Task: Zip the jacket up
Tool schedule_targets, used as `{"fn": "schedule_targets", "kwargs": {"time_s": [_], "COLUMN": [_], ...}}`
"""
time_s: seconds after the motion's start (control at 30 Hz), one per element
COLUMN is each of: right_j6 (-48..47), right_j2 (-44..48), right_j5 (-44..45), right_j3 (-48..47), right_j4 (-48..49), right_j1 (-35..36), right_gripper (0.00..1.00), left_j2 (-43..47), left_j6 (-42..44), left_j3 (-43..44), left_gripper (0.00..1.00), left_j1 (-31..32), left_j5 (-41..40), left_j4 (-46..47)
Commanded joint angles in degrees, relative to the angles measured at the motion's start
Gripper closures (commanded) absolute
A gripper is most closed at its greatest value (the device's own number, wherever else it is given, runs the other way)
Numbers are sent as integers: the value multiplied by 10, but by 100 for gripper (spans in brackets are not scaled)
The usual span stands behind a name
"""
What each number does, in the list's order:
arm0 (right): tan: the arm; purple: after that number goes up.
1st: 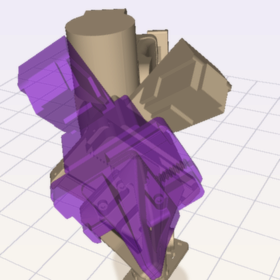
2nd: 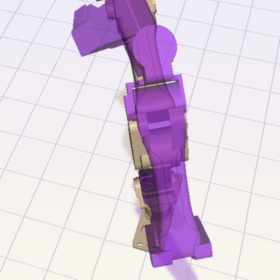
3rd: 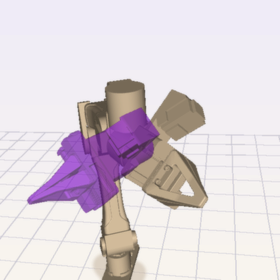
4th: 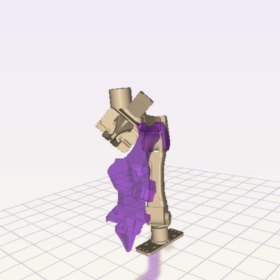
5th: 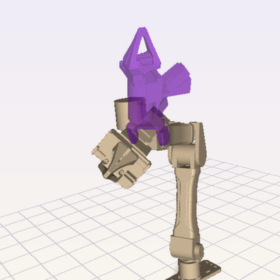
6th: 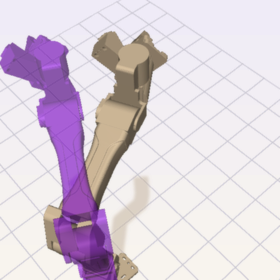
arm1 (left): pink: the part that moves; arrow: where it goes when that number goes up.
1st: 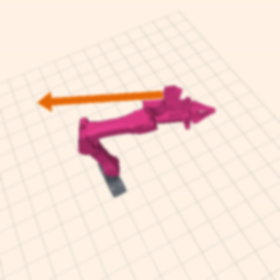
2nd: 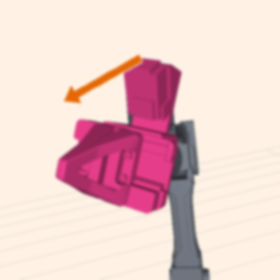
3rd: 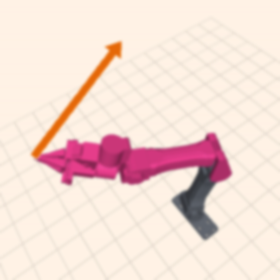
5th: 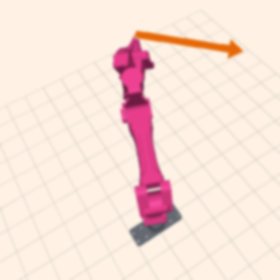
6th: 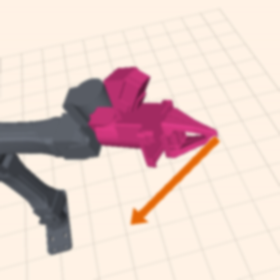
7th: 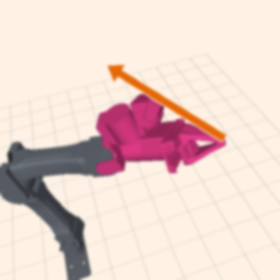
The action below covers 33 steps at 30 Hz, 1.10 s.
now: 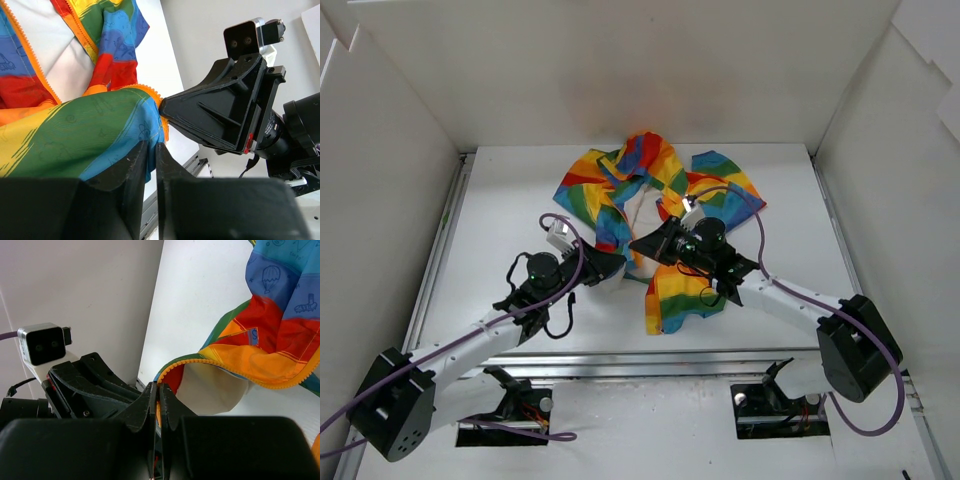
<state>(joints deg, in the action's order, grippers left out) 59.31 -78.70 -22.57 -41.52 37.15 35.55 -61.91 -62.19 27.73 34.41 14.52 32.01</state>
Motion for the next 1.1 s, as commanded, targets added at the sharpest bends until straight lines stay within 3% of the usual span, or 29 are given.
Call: {"fn": "schedule_targets", "kwargs": {"time_s": [0.0, 0.1, 0.43, 0.47, 0.5, 0.6, 0.7, 0.77, 0.8, 0.9, 1.07], "right_j6": [8, 10, -48, -53, -60, -89, -132, -140, -143, -135, -98], "right_j2": [4, -1, -14, -11, -8, 20, 63, 100, 111, 148, 196], "right_j5": [-16, -24, -51, -51, -47, -31, -1, 17, 34, 61, 76], "right_j3": [-5, -8, -60, -64, -66, -65, -46, -13, 2, 64, 151], "right_j4": [64, 66, -24, -41, -54, -94, -149, -181, -189, -218, -255], "right_j1": [-6, -8, -31, -32, -31, -36, -31, -28, -20, 11, 66], "right_gripper": [100, 100, 99, 90, 64, 33, 22, 25, 53, 100, 100], "left_j2": [9, 1, 8, 10, 13, 32, 64, 88, 93, 100, 85], "left_j6": [6, 7, 0, -7, -13, -27, -21, -16, -16, -12, -3], "left_j3": [14, 21, 27, 25, 20, 16, 20, 25, 29, 37, 50], "left_gripper": [93, 100, 100, 100, 100, 100, 100, 100, 100, 100, 100], "left_j1": [-1, -1, -1, -1, -1, -1, -1, -1, -1, -1, 5], "left_j5": [-2, 0, -24, -33, -52, -101, -153, -208, -220, -244, -244], "left_j4": [46, 47, 51, 51, 49, 18, -29, -81, -94, -128, -165]}}
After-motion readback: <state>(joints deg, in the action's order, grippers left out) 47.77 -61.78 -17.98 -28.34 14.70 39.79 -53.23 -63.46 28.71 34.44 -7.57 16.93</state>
